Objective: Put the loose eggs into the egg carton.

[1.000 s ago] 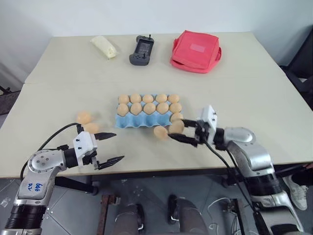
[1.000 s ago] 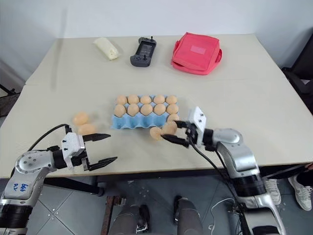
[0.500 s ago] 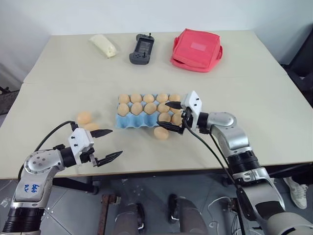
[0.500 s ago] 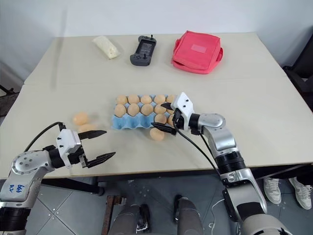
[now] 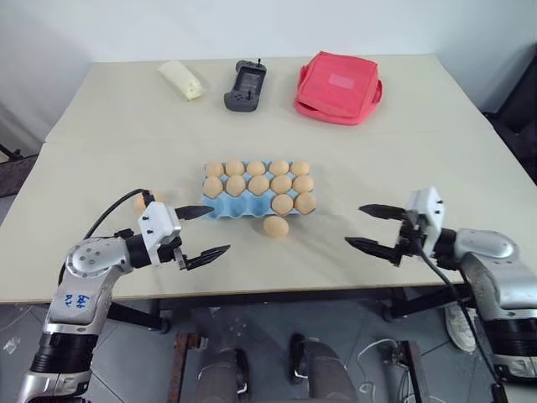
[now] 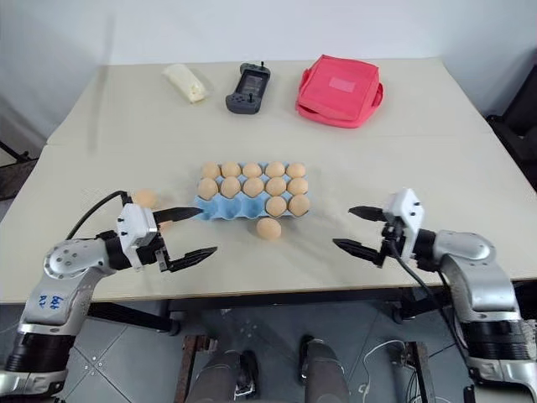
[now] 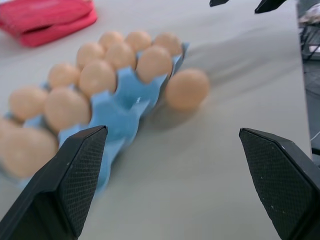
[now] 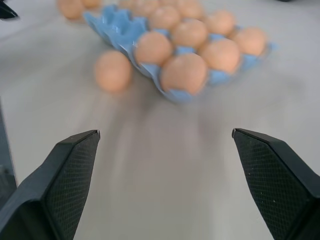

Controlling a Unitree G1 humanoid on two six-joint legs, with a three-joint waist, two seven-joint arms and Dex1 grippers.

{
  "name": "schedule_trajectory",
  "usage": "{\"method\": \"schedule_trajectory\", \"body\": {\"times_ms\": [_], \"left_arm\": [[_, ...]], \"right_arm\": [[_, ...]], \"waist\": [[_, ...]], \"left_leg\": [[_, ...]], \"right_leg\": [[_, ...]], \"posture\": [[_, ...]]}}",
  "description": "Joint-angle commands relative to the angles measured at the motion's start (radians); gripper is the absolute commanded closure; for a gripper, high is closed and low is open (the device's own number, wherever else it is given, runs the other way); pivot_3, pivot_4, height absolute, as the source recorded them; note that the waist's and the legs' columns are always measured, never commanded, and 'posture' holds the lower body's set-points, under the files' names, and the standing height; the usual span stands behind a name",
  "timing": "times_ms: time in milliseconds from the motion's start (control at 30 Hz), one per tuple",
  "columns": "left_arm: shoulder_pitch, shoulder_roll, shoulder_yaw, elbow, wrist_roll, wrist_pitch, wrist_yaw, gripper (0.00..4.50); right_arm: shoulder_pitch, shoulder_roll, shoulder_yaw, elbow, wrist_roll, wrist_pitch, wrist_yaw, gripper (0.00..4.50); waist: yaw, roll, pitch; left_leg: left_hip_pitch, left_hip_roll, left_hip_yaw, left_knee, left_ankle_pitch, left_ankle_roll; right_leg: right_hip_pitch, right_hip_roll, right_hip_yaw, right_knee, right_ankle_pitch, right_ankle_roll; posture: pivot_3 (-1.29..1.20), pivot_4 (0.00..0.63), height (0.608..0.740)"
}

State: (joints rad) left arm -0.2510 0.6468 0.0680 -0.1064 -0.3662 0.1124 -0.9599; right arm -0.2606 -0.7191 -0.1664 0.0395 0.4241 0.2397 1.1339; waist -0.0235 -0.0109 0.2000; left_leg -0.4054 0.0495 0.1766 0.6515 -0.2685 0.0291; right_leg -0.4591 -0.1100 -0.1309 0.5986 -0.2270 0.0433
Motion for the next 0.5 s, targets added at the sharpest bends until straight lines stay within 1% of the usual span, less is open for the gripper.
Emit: {"method": "schedule_trajectory", "body": {"times_ms": [33, 133, 233, 300, 367, 433, 500], "left_arm": [[-0.028, 0.002, -0.003, 0.006, -0.017, 0.01, -0.023, 0.0], [-0.037, 0.01, -0.002, 0.023, -0.013, 0.012, -0.041, 0.0], [-0.043, 0.029, 0.012, 0.056, -0.009, 0.012, -0.064, 0.0], [-0.055, 0.047, 0.026, 0.087, -0.007, 0.005, -0.078, 0.0], [-0.061, 0.069, 0.04, 0.11, -0.01, 0.001, -0.092, 0.0], [-0.053, 0.085, 0.056, 0.115, -0.016, 0.0, -0.099, 0.0], [-0.032, 0.099, 0.072, 0.105, -0.023, 0.006, -0.104, 0.0]], "right_arm": [[0.021, -0.019, -0.02, 0.026, -0.017, -0.1, 0.035, 0.05], [0.014, -0.003, -0.005, 0.027, -0.019, -0.132, 0.036, 0.05], [-0.008, 0.013, 0.041, 0.009, -0.039, -0.147, 0.036, 0.05], [-0.031, 0.021, 0.088, -0.014, -0.051, -0.124, 0.038, 0.05], [-0.058, 0.033, 0.14, -0.044, -0.053, -0.053, 0.022, 0.05], [-0.077, 0.044, 0.194, -0.073, -0.056, 0.022, 0.013, 0.05], [-0.1, 0.07, 0.239, -0.08, -0.068, 0.055, -0.003, 0.05]], "waist": [[-0.005, 0.0, 0.0], [-0.008, 0.0, 0.0], [-0.007, 0.0, 0.0], [-0.006, 0.0, 0.0], [-0.005, 0.0, 0.0], [-0.005, 0.0, 0.0], [-0.004, 0.0, 0.0]], "left_leg": [[0.0, 0.0, 0.0, 0.0, 0.0, -0.001], [0.0, 0.0, 0.0, 0.0, 0.001, -0.001], [0.001, 0.0, 0.0, 0.001, 0.002, -0.001], [0.0, 0.0, 0.0, 0.001, 0.002, -0.001], [0.0, 0.001, 0.0, 0.002, 0.003, -0.001], [0.0, 0.001, 0.0, 0.002, 0.003, 0.0], [0.0, 0.001, -0.001, 0.001, 0.003, -0.001]], "right_leg": [[0.0, 0.0, 0.0, 0.0, 0.0, 0.0], [-0.001, 0.001, 0.001, 0.001, 0.0, 0.0], [-0.001, 0.001, 0.001, 0.002, 0.0, -0.001], [0.0, 0.001, 0.001, 0.002, 0.0, -0.001], [-0.001, 0.001, 0.001, 0.002, 0.001, -0.002], [-0.001, 0.0, 0.001, 0.002, 0.001, -0.002], [-0.001, -0.001, 0.001, 0.002, 0.001, -0.003]], "posture": [[0.0, 0.15, 0.74], [0.0, 0.15, 0.74], [0.0, 0.15, 0.74], [0.0, 0.15, 0.74], [0.0, 0.15, 0.74], [0.0, 0.15, 0.74], [0.0, 0.15, 0.74]]}}
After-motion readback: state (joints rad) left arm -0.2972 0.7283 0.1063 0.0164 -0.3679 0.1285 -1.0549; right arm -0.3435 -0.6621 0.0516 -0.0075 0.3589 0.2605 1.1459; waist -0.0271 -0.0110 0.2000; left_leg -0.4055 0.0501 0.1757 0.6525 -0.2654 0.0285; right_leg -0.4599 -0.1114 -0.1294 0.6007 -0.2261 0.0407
